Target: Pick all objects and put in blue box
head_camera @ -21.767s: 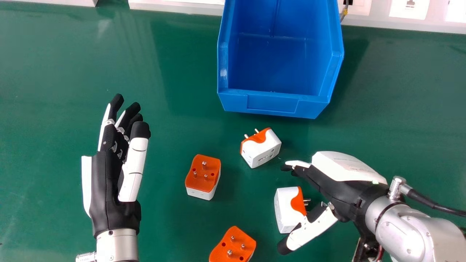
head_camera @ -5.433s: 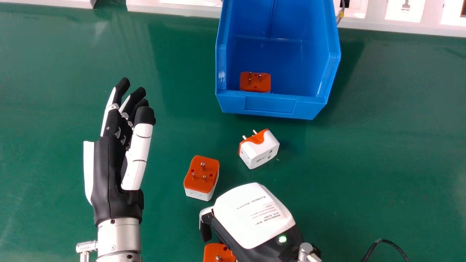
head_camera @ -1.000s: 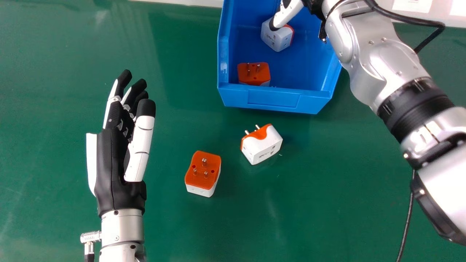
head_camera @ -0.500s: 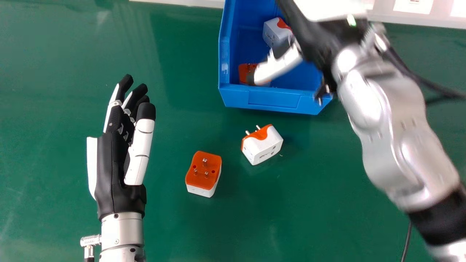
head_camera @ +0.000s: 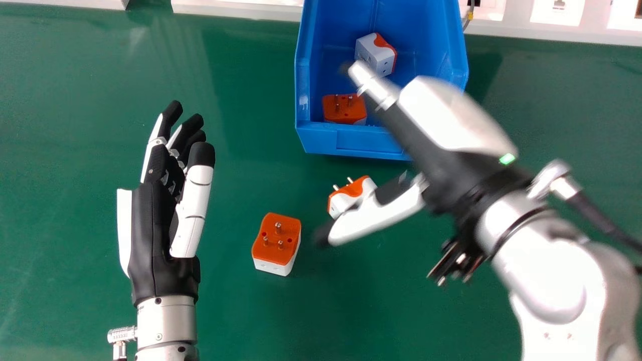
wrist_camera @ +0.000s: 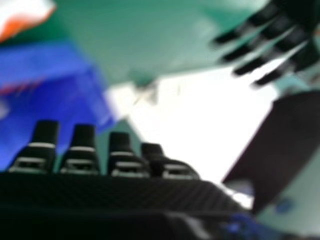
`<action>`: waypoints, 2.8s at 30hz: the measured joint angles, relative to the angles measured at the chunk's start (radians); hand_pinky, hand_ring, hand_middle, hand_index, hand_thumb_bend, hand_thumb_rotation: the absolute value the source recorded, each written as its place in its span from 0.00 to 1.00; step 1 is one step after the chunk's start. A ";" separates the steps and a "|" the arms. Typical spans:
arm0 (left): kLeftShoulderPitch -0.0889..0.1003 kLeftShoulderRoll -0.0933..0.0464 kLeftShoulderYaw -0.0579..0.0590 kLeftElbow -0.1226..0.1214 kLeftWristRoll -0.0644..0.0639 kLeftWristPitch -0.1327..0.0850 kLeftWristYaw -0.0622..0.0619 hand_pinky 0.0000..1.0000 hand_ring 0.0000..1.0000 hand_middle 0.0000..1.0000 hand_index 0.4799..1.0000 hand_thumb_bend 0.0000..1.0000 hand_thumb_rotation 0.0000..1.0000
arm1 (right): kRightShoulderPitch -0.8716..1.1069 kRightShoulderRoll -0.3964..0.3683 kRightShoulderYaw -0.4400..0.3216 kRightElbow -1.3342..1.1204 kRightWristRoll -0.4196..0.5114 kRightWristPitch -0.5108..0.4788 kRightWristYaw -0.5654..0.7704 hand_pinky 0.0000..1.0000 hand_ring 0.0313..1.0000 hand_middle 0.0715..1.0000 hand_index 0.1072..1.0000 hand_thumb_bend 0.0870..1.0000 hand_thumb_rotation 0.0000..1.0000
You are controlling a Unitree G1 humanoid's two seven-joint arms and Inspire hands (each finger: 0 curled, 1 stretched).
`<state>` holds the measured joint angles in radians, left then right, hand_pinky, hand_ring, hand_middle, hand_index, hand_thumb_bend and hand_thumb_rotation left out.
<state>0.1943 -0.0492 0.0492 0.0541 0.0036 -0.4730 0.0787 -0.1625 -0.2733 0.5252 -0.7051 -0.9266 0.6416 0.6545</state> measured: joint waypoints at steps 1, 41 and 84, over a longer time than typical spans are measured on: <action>0.002 0.000 0.001 0.000 0.000 0.000 0.002 0.80 0.87 0.87 0.82 0.74 0.78 | 0.000 0.003 0.026 0.017 -0.022 -0.014 0.000 0.74 0.83 0.88 0.93 0.97 0.35; 0.007 0.001 0.011 0.013 -0.022 0.001 -0.018 0.83 0.88 0.88 0.85 0.75 0.77 | -0.028 0.154 0.117 0.401 -0.007 -0.214 -0.227 0.66 0.74 0.81 0.85 0.91 0.28; -0.003 0.000 0.011 0.040 -0.044 -0.025 -0.033 0.82 0.88 0.88 0.85 0.78 0.77 | -0.203 0.178 0.135 1.002 0.164 -0.639 -0.549 0.68 0.74 0.77 0.77 0.87 0.16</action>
<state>0.1914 -0.0492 0.0600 0.0942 -0.0402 -0.4980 0.0457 -0.3654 -0.0949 0.6606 0.2964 -0.7626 0.0028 0.1057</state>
